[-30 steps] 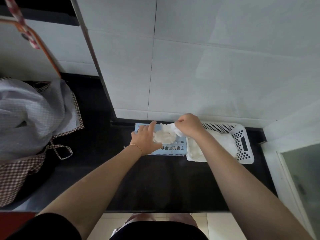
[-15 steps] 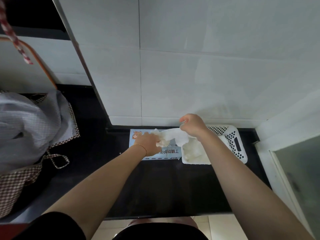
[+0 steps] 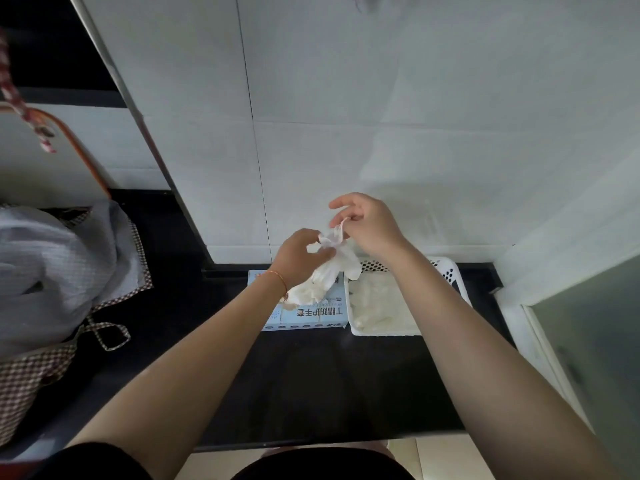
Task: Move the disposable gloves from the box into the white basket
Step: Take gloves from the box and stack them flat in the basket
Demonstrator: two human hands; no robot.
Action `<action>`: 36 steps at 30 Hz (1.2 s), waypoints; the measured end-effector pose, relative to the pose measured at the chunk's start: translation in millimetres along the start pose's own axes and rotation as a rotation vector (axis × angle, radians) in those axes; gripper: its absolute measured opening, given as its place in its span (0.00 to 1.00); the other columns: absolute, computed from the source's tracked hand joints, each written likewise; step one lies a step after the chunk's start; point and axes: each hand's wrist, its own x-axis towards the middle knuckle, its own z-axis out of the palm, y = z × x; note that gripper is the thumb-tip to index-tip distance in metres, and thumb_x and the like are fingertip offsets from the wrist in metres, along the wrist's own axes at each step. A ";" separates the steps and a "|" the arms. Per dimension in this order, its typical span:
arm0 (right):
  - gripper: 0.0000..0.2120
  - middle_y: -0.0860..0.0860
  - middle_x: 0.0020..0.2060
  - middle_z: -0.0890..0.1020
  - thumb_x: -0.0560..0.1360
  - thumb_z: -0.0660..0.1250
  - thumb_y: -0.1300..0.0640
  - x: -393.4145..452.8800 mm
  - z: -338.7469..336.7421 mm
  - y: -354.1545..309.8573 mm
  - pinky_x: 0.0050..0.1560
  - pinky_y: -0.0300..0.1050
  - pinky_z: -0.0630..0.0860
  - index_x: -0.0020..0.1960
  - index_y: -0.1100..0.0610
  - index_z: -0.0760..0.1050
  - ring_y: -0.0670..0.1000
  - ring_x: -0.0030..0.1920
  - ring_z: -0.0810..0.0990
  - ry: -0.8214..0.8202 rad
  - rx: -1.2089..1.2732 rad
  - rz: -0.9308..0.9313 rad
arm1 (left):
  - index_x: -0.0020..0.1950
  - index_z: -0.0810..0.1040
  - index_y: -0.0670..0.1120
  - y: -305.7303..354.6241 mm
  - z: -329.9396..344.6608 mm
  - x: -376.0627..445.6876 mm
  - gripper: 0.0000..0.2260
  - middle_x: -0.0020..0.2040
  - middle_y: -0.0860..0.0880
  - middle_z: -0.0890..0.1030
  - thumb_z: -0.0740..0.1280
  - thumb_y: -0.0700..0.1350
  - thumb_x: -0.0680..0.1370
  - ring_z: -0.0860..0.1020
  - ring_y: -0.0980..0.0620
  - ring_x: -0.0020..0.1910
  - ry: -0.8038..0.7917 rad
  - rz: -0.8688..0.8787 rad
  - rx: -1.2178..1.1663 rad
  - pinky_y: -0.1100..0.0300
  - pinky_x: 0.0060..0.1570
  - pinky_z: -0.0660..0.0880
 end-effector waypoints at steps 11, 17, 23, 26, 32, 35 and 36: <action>0.24 0.49 0.59 0.78 0.73 0.72 0.60 -1.2 1.1 -1.7 0.56 0.39 0.72 0.67 0.57 0.72 0.48 0.59 0.77 -0.137 -0.156 0.067 | 0.32 0.69 0.36 24.3 -30.4 2.7 0.19 0.28 0.47 0.65 0.70 0.46 0.76 0.61 0.54 0.27 0.142 -0.014 -0.026 0.62 0.29 0.57; 0.03 0.50 0.40 0.84 0.76 0.69 0.56 -4.3 16.4 10.8 0.40 0.42 0.75 0.47 0.55 0.78 0.50 0.37 0.84 -0.036 -0.115 0.087 | 0.41 0.75 0.35 23.2 -28.3 0.1 0.16 0.35 0.44 0.77 0.65 0.49 0.75 0.74 0.44 0.34 0.096 -0.106 -0.097 0.47 0.37 0.76; 0.02 0.49 0.45 0.81 0.77 0.65 0.58 1.2 30.3 6.3 0.52 0.52 0.79 0.47 0.53 0.75 0.55 0.46 0.82 -0.029 -0.134 0.093 | 0.55 0.76 0.48 5.6 -28.7 -6.2 0.10 0.56 0.44 0.80 0.60 0.47 0.76 0.79 0.47 0.50 -0.050 -0.371 -0.432 0.47 0.56 0.77; 0.04 0.48 0.42 0.81 0.77 0.63 0.61 5.6 33.7 -10.3 0.49 0.52 0.79 0.47 0.53 0.76 0.53 0.45 0.81 0.149 -0.012 -0.035 | 0.63 0.74 0.47 -3.0 -28.6 -4.2 0.16 0.53 0.44 0.78 0.58 0.38 0.77 0.76 0.49 0.46 0.018 -0.320 -0.276 0.53 0.50 0.75; 0.06 0.49 0.46 0.78 0.80 0.60 0.58 9.6 38.6 0.4 0.39 0.40 0.65 0.52 0.56 0.75 0.50 0.47 0.75 0.005 -0.356 -0.013 | 0.65 0.70 0.44 -36.8 -17.4 -10.7 0.14 0.56 0.47 0.76 0.58 0.39 0.79 0.75 0.52 0.41 -0.011 -0.335 0.194 0.60 0.38 0.71; 0.06 0.50 0.44 0.77 0.81 0.60 0.58 9.0 47.9 9.1 0.37 0.43 0.65 0.53 0.58 0.74 0.53 0.45 0.76 0.033 -0.290 0.049 | 0.62 0.71 0.44 -48.4 -0.9 -19.4 0.13 0.55 0.47 0.76 0.58 0.40 0.79 0.75 0.49 0.46 -0.141 -0.325 0.336 0.60 0.39 0.70; 0.07 0.50 0.44 0.76 0.81 0.59 0.57 8.7 51.2 12.7 0.37 0.43 0.65 0.55 0.59 0.74 0.53 0.45 0.75 0.012 -0.289 0.063 | 0.62 0.72 0.43 -53.8 5.2 -21.3 0.13 0.56 0.45 0.77 0.57 0.40 0.78 0.76 0.47 0.48 -0.225 -0.304 0.400 0.57 0.43 0.72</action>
